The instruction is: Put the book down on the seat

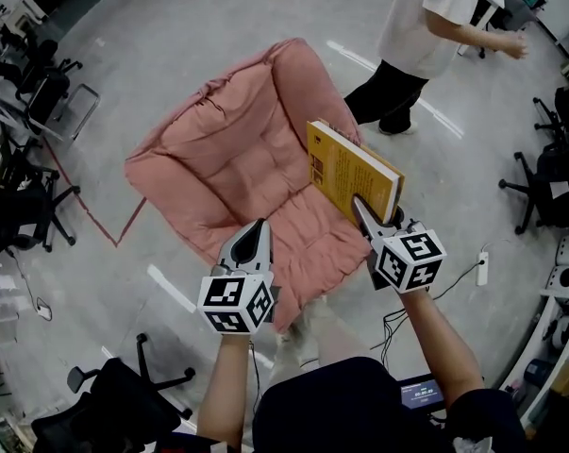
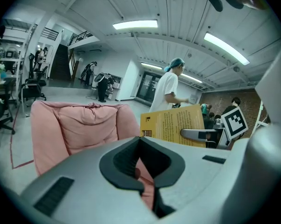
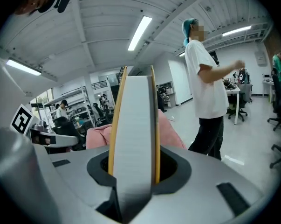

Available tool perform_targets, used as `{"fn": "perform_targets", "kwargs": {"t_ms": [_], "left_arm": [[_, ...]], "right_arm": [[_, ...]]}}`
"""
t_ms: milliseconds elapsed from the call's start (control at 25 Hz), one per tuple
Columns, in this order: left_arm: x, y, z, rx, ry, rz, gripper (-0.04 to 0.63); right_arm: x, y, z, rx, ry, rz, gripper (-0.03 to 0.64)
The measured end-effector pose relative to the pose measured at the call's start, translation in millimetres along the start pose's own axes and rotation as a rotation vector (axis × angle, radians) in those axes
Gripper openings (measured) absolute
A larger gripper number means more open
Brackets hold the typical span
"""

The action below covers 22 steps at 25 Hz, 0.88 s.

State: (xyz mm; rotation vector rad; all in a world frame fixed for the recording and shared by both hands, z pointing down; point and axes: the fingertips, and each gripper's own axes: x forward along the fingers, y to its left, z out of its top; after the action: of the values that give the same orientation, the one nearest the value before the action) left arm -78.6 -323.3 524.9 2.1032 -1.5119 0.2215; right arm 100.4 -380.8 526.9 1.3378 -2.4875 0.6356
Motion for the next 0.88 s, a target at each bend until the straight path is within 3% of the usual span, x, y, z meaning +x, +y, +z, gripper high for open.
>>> {"fn": "perform_targets", "kwargs": {"t_ms": [880], "left_arm": [[34.9, 18.3, -48.5, -0.035, 0.096, 0.030, 0.000]], "right_arm": [[58.4, -42.0, -87.6, -0.065, 0.234, -0.011, 0.150]]}}
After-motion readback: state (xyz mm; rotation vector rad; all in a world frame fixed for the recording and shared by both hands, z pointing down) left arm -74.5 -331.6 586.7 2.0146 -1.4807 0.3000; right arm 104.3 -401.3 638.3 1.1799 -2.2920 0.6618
